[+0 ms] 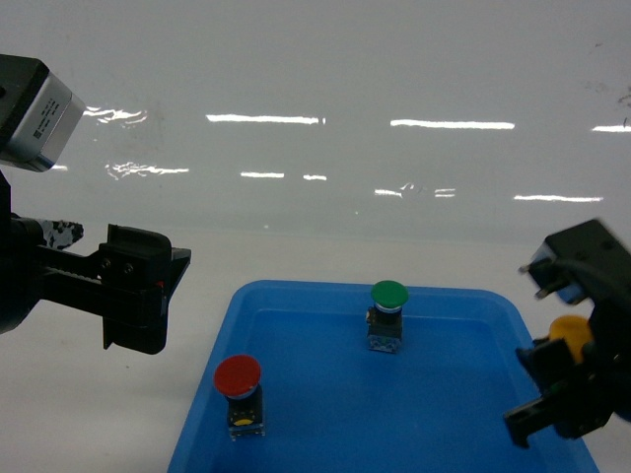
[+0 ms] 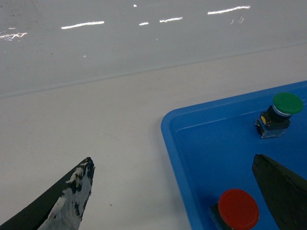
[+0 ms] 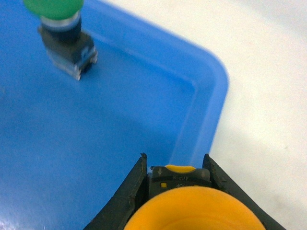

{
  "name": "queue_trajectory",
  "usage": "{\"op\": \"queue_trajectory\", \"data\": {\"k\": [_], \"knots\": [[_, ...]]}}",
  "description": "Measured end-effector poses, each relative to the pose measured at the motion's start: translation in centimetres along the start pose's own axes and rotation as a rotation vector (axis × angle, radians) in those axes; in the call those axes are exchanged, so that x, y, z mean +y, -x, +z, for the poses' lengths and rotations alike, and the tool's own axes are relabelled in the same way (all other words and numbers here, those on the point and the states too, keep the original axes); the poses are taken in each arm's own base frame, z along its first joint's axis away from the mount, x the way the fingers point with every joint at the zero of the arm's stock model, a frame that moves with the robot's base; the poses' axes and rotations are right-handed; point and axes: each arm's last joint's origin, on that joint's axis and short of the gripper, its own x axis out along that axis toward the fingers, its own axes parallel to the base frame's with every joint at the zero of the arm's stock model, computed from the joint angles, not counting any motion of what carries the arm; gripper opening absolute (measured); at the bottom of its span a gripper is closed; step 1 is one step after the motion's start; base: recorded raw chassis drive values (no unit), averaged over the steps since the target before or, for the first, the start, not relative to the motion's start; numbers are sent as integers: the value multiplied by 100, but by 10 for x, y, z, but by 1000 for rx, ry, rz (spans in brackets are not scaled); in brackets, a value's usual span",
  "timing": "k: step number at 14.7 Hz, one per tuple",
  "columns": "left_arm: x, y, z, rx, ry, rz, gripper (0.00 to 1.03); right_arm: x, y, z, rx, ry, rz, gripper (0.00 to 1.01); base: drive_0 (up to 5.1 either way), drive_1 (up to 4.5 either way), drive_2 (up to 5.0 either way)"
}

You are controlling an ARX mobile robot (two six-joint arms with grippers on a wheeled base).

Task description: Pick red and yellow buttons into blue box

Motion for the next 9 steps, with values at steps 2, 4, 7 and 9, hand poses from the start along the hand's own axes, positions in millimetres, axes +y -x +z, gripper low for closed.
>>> {"op": "queue_trajectory", "data": {"k": [2, 4, 7, 9], "knots": [[0, 0, 0, 0, 0, 0, 98, -12, 21, 9, -74, -58, -20, 29, 0, 0, 0], [0, 0, 0, 0, 0, 0, 98, -23, 58, 8, -188, -126, -84, 29, 0, 0, 0], [0, 0, 0, 0, 0, 0, 98, -21, 114, -8, -312, -185, -210, 29, 0, 0, 0], [0, 0, 0, 0, 0, 0, 98, -15, 143, -26, -330, -206, -287, 29, 0, 0, 0]]}}
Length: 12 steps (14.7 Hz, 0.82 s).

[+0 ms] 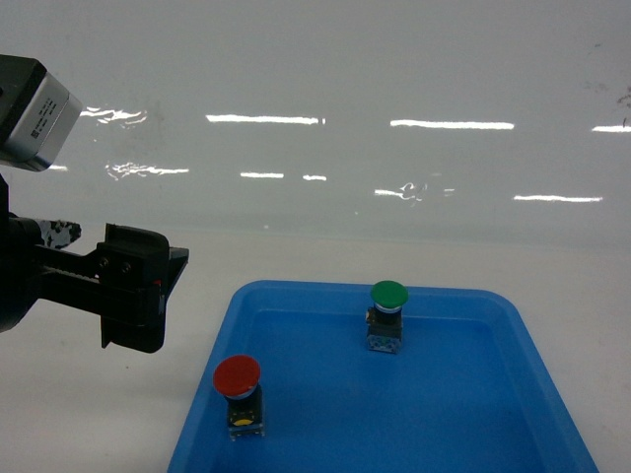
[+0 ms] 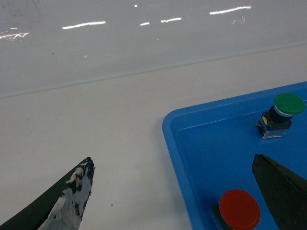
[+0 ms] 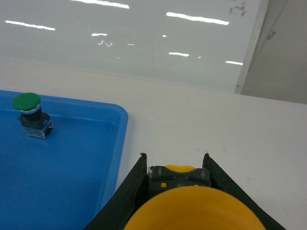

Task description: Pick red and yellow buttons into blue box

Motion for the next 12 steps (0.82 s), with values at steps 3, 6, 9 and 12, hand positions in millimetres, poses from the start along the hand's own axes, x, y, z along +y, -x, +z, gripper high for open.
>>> {"op": "queue_trajectory", "data": {"k": [3, 6, 9, 12], "knots": [[0, 0, 0, 0, 0, 0, 98, -4, 21, 2, -72, -10, -49, 29, 0, 0, 0], [0, 0, -2, 24, 4, -4, 98, -4, 21, 0, -64, 2, -49, 29, 0, 0, 0], [-3, -12, -7, 116, 3, 5, 98, -4, 21, 0, -67, 1, -49, 29, 0, 0, 0], [-12, -37, -1, 190, -4, -64, 98, -4, 21, 0, -67, 1, -49, 29, 0, 0, 0]]}}
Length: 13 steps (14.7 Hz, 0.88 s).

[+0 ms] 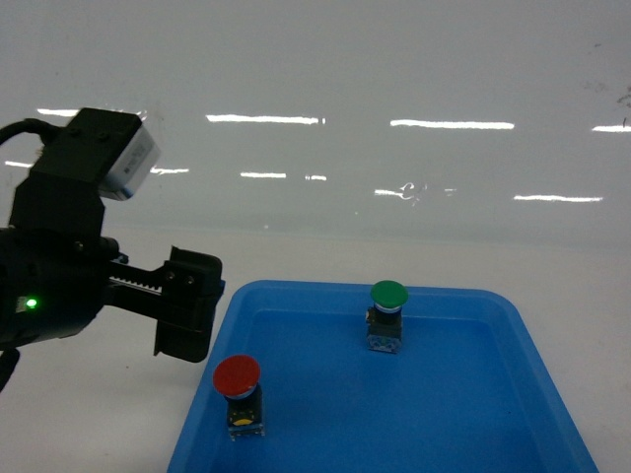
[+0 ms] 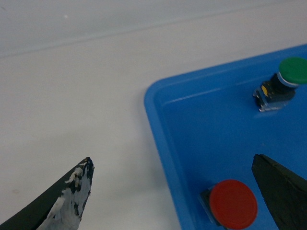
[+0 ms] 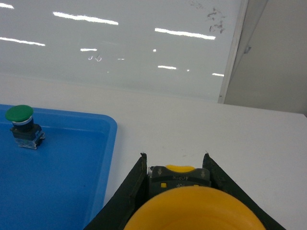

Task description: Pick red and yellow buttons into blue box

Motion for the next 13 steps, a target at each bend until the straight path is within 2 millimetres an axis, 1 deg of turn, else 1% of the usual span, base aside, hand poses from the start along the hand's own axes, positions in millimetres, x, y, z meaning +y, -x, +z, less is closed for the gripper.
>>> {"op": "queue_trajectory", "data": {"k": [3, 4, 6, 9, 12, 13], "knots": [[-14, -20, 1, 96, -7, -59, 98, 0, 0, 0, 0, 0, 0, 29, 0, 0, 0], [-20, -29, -2, 148, -9, -78, 98, 0, 0, 0, 0, 0, 0, 29, 0, 0, 0], [-27, -38, -7, 198, -5, -84, 98, 0, 0, 0, 0, 0, 0, 29, 0, 0, 0], [-33, -46, -20, 268, 11, -92, 98, 0, 0, 0, 0, 0, 0, 29, 0, 0, 0], [-40, -50, -31, 282, 19, -100, 98, 0, 0, 0, 0, 0, 0, 29, 0, 0, 0], [-39, -52, -40, 302, 24, -99, 98, 0, 0, 0, 0, 0, 0, 29, 0, 0, 0]]}}
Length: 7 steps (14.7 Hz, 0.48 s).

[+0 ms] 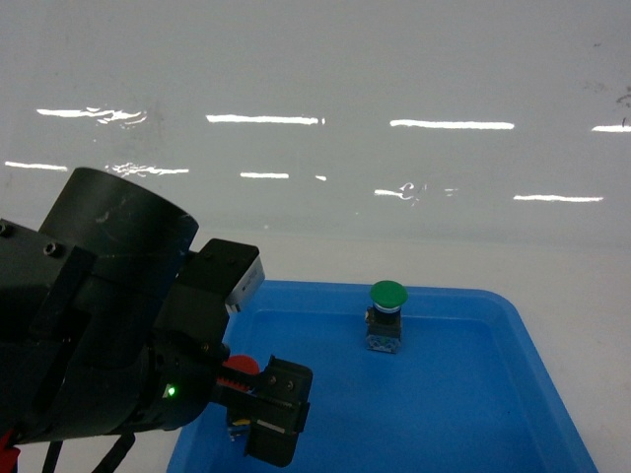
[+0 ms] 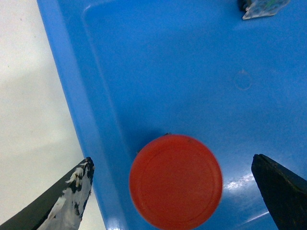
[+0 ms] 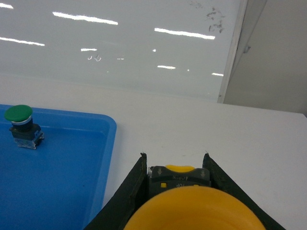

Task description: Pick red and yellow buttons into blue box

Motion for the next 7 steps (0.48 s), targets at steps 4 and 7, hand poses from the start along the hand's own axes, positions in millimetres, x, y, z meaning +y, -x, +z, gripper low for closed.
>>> {"op": "queue_trajectory", "data": {"k": [4, 7], "knots": [[11, -13, -8, -11, 25, 20, 98, 0, 0, 0, 0, 0, 0, 29, 0, 0, 0], [11, -17, -9, -29, 36, -3, 98, 0, 0, 0, 0, 0, 0, 29, 0, 0, 0]]}}
